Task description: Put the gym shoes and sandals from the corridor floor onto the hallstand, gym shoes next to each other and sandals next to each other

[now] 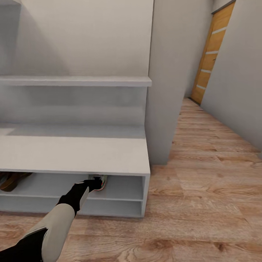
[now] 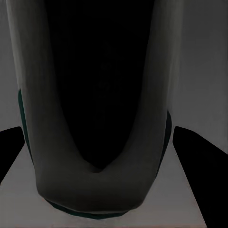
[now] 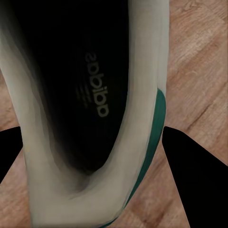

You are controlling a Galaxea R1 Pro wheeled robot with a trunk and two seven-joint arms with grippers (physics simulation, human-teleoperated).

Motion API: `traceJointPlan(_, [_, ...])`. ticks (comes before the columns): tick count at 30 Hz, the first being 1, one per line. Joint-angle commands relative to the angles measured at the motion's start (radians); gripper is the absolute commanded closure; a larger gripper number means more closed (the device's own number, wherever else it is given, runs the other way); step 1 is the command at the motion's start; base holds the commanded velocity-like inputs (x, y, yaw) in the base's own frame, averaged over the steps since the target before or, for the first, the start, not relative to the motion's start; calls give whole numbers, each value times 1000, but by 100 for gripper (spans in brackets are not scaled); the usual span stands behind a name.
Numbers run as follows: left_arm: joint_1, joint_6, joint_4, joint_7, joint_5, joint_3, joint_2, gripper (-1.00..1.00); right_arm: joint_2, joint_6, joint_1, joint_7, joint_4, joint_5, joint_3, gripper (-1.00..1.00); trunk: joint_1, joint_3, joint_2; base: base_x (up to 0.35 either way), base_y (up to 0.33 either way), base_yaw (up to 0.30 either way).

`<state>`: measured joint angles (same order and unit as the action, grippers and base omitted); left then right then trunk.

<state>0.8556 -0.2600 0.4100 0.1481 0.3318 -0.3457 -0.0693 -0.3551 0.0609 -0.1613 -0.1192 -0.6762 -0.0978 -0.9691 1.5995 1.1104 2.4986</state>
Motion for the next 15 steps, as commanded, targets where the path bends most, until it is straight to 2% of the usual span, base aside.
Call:
traceJointPlan(1, [0, -5, 3, 9, 10, -9, -1, 100, 1, 5, -1, -10, -2, -10, -7, 100, 0, 1, 0, 61, 0, 0])
traceJointPlan(10, [0, -5, 3, 11, 9, -8, -1, 100, 1, 5, -1, -10, -2, -10, -7, 100, 0, 1, 0, 11, 0, 0])
traceJointPlan(11, [0, -5, 3, 11, 9, -7, -1, -100, 1, 5, -1, -10, -2, -10, -7, 100, 0, 1, 0, 0, 0, 0])
traceJointPlan(15, [0, -4, 3, 12, 9, -4, 2, -100, 1, 5, -1, -10, -2, -10, -7, 100, 0, 1, 0, -5, 0, 0])
